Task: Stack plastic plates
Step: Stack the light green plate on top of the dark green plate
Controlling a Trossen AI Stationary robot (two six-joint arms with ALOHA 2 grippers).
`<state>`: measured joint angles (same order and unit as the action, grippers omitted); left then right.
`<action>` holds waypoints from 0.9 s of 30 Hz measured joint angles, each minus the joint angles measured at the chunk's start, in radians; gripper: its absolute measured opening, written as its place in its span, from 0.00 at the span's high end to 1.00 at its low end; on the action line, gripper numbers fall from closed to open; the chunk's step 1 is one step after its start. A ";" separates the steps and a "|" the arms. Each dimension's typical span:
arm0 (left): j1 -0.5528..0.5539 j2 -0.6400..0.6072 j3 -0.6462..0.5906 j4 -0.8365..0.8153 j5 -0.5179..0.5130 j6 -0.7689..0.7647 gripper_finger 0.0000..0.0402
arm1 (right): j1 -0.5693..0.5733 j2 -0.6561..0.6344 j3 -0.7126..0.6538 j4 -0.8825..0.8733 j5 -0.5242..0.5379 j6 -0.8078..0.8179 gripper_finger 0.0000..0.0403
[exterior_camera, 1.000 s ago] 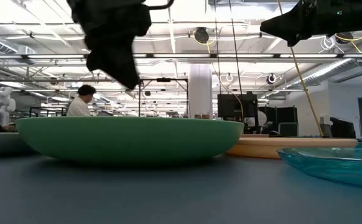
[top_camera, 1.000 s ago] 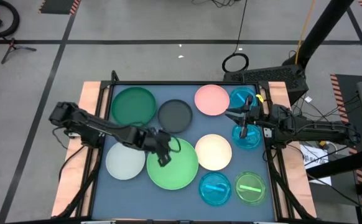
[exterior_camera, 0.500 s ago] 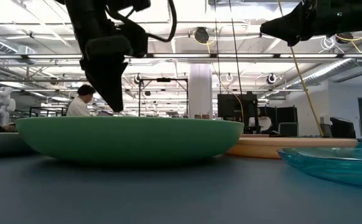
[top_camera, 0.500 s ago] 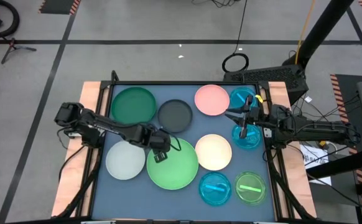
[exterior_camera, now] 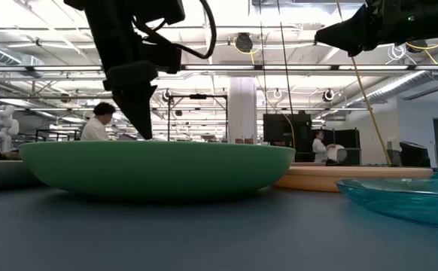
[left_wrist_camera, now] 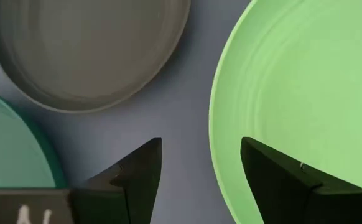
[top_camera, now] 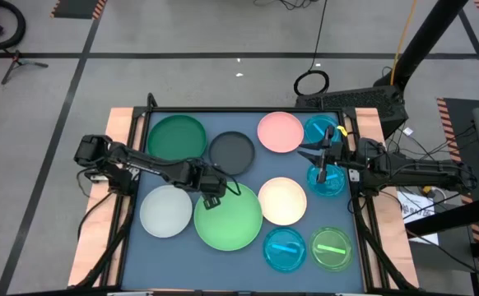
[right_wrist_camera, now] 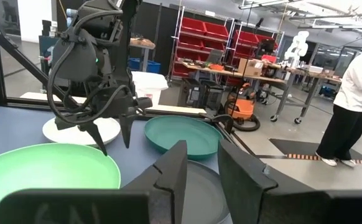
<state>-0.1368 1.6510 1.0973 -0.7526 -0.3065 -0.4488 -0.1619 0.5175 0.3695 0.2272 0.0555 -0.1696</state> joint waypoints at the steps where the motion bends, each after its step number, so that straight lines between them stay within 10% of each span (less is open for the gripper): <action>1: 0.000 0.001 0.000 -0.003 0.000 0.001 0.44 | 0.000 0.000 0.000 0.000 0.000 0.000 0.79; 27: -0.007 0.001 -0.162 0.203 -0.001 -0.070 0.49 | 0.000 0.000 0.000 -0.022 0.000 0.000 0.79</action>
<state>-0.1437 1.6516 0.9356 -0.5500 -0.3077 -0.5185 -0.1619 0.5171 0.3695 0.2053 0.0556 -0.1694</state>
